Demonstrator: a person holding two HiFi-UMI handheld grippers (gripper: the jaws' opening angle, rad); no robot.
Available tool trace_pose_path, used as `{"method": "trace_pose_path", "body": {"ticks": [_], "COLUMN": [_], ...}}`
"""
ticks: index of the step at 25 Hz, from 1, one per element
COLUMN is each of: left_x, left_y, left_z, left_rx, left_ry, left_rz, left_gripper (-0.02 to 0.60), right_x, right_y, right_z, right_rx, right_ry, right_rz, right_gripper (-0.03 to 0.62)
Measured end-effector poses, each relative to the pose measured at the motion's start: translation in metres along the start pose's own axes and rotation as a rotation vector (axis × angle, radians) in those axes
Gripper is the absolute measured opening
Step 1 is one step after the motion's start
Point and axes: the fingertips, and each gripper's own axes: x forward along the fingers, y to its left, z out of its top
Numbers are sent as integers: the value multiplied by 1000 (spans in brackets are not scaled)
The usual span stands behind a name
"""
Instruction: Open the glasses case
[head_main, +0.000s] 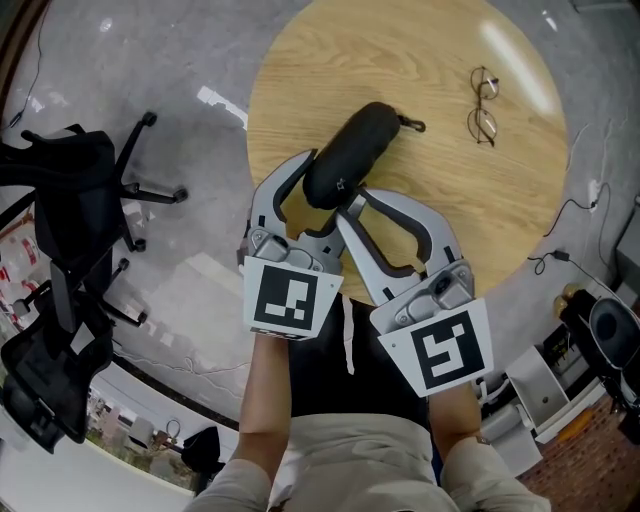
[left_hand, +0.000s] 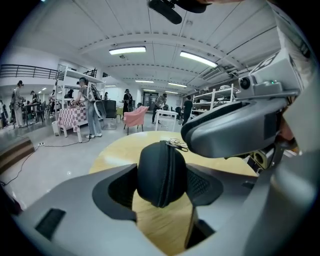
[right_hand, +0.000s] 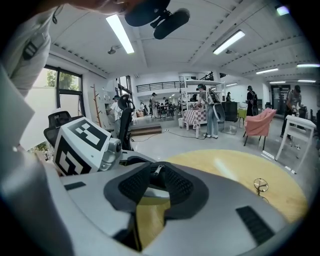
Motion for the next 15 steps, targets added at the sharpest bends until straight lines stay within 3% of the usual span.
{"method": "trace_pose_path", "body": {"ticks": [8, 15], "left_x": [5, 8], "left_y": [-1, -1], "left_z": [6, 7], "left_rx": [29, 50], "left_ry": [-11, -10], "left_rz": [5, 3], "left_gripper": [290, 290], "right_x": [8, 10], "right_y": [-5, -10], "right_z": [-9, -4], "right_rx": [-107, -53], "right_ry": [85, 46], "right_rz": [5, 5], "right_gripper": [118, 75]}}
